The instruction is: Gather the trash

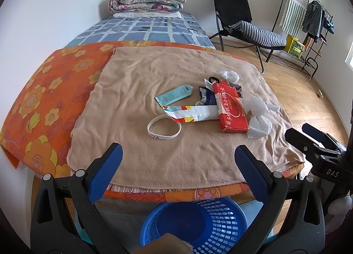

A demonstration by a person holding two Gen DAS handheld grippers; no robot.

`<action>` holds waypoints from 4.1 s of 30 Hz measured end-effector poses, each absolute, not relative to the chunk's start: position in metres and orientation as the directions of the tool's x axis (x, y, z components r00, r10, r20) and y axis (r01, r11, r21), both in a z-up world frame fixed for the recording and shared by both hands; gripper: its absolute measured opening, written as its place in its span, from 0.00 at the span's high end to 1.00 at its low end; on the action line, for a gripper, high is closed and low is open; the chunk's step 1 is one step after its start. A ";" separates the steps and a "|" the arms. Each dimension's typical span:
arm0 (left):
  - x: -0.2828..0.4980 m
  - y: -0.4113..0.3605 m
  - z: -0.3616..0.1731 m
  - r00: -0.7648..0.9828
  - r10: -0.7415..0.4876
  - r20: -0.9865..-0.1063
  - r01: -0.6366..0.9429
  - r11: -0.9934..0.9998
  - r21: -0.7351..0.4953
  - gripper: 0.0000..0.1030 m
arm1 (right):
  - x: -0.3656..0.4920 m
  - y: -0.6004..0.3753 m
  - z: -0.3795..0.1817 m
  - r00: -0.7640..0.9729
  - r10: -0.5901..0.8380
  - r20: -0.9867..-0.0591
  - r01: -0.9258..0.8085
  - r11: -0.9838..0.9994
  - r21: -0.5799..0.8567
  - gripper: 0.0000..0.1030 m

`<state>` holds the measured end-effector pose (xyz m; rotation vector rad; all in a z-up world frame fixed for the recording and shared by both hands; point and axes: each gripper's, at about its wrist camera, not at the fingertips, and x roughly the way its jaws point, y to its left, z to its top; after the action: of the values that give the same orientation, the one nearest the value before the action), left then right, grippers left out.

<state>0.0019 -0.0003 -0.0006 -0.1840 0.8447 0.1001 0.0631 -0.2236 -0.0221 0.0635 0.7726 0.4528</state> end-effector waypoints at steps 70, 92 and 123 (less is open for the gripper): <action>-0.016 0.020 -0.020 0.629 0.011 -0.778 -0.187 0.973 -0.138 0.00 | 0.070 -0.235 -0.037 0.603 0.392 -0.695 -0.333 0.915 0.228 0.00; 0.019 0.040 -0.013 0.599 -0.005 -0.801 -0.173 0.975 -0.136 0.00 | 0.111 -0.286 -0.047 0.609 0.393 -0.689 -0.215 0.918 0.334 0.00; 0.164 -0.103 -0.070 0.505 -0.135 -0.852 -0.006 0.987 -0.160 0.00 | 0.197 -0.332 -0.067 0.530 0.474 -0.703 -0.075 0.852 0.519 0.01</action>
<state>0.1644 -0.1026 -0.0700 -0.1495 1.0390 -0.0779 0.1971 -0.3320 -0.0672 0.4612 0.9630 0.3417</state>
